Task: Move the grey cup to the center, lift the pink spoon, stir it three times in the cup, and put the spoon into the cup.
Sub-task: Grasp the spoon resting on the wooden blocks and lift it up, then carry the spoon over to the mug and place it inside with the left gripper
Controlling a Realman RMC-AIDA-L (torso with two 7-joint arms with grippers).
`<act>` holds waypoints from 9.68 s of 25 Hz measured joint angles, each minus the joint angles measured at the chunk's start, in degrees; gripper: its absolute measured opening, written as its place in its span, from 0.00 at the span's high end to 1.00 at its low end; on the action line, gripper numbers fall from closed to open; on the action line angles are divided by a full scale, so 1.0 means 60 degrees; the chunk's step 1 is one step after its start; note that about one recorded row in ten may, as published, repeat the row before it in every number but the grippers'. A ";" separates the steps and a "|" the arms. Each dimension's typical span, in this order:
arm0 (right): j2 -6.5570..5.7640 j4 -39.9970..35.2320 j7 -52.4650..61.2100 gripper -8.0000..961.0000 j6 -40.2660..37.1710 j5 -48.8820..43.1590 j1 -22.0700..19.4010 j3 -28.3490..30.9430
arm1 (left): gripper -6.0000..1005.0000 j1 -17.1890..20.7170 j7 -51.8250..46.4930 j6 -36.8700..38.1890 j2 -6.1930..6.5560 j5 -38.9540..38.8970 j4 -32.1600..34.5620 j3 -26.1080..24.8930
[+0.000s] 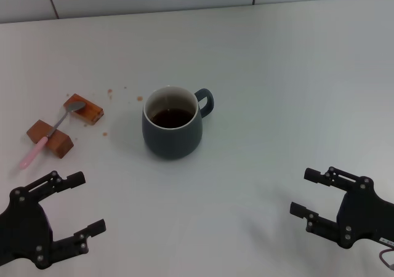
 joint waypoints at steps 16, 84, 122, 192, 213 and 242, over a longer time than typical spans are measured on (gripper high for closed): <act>-0.0015 -0.0011 -0.0004 0.29 0.0000 -0.0093 0.0002 -0.0021 | 0.19 -0.0075 -0.2492 0.0857 0.0003 -0.1381 -0.0852 -0.1780; -0.0044 -0.0081 0.0566 0.29 -0.0133 -0.0066 0.0498 0.0034 | 0.20 -0.0515 -1.5174 -0.4315 -0.0001 0.0022 -0.2073 -0.3825; -0.0044 -0.0083 0.0594 0.29 -0.0042 -0.0067 0.0735 0.0068 | 0.52 -0.0788 -1.4719 -0.4860 0.0007 0.0030 -0.2392 -0.3825; -0.0014 0.0006 0.0726 0.29 0.0290 -0.0090 0.1081 0.0024 | 0.86 -0.2196 -1.1214 -0.0920 0.0187 -0.1563 -0.1819 -0.3905; 0.0002 0.0368 0.0651 0.29 0.0293 -0.0107 0.0669 0.0051 | 0.86 -0.4453 -1.0726 -0.0552 -0.0091 0.1807 1.0138 0.5398; 0.0015 0.0570 0.0623 0.29 0.0244 -0.0046 0.0611 0.0097 | 0.85 -0.5154 -1.2274 -0.1935 -0.0208 0.5733 1.0076 0.9731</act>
